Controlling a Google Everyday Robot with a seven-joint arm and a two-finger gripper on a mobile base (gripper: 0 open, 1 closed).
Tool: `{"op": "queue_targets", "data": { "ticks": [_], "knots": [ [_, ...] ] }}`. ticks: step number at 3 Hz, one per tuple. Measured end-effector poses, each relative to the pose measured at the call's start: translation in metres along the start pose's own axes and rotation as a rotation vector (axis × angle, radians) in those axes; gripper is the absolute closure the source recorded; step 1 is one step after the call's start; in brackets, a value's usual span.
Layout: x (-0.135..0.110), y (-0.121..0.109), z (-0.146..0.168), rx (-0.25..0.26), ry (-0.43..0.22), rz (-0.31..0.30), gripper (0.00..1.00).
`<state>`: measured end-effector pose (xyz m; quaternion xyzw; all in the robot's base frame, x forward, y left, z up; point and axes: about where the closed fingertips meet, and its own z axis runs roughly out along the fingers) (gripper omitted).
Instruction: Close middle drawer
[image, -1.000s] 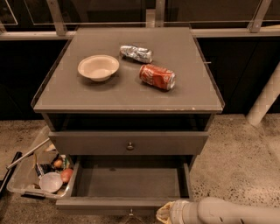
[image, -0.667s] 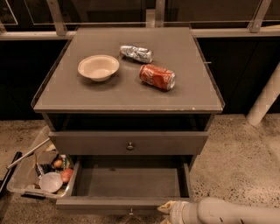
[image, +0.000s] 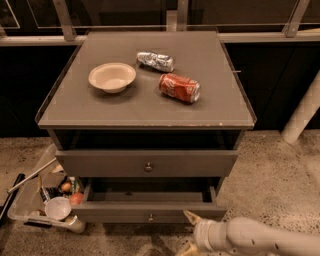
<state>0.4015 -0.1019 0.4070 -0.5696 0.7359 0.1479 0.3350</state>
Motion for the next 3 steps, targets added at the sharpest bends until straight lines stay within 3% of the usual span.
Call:
{"op": "queue_targets", "data": {
  "ticks": [1,2,3],
  "knots": [
    [-0.007,-0.053,0.008,0.017,-0.069,-0.023,0.42],
    [-0.009,-0.111,0.015,0.046,-0.086,-0.034,0.65],
    [-0.012,-0.131,0.01,0.076,-0.091,-0.038,0.62]
  ]
}}
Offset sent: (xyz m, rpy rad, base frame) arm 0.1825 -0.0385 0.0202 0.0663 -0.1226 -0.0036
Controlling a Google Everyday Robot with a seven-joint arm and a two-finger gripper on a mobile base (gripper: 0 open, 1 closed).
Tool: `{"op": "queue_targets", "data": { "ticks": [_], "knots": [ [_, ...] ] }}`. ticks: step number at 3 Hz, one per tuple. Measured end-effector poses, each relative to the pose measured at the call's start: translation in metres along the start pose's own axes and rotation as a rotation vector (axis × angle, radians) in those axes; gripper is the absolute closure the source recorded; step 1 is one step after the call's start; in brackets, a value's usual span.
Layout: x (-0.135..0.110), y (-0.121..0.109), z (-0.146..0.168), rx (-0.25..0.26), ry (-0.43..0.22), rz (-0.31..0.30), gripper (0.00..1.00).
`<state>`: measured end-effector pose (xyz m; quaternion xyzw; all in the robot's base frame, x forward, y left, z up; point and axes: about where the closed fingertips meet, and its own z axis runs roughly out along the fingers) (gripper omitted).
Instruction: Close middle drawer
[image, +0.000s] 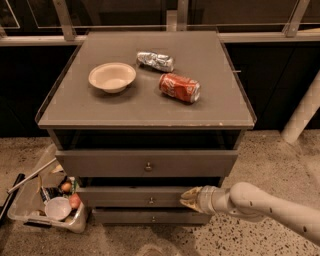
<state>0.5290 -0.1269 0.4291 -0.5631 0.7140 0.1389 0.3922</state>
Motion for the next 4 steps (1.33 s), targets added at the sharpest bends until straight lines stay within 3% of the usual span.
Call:
{"op": "queue_targets", "data": {
  "ticks": [2,3,4],
  "knots": [
    [0.0,0.0001,0.0001,0.0,0.0,0.0,0.14],
    [-0.0001,0.0001,0.0001,0.0,0.0,0.0,0.0],
    [-0.0001,0.0001,0.0001,0.0,0.0,0.0,0.0]
  ]
}}
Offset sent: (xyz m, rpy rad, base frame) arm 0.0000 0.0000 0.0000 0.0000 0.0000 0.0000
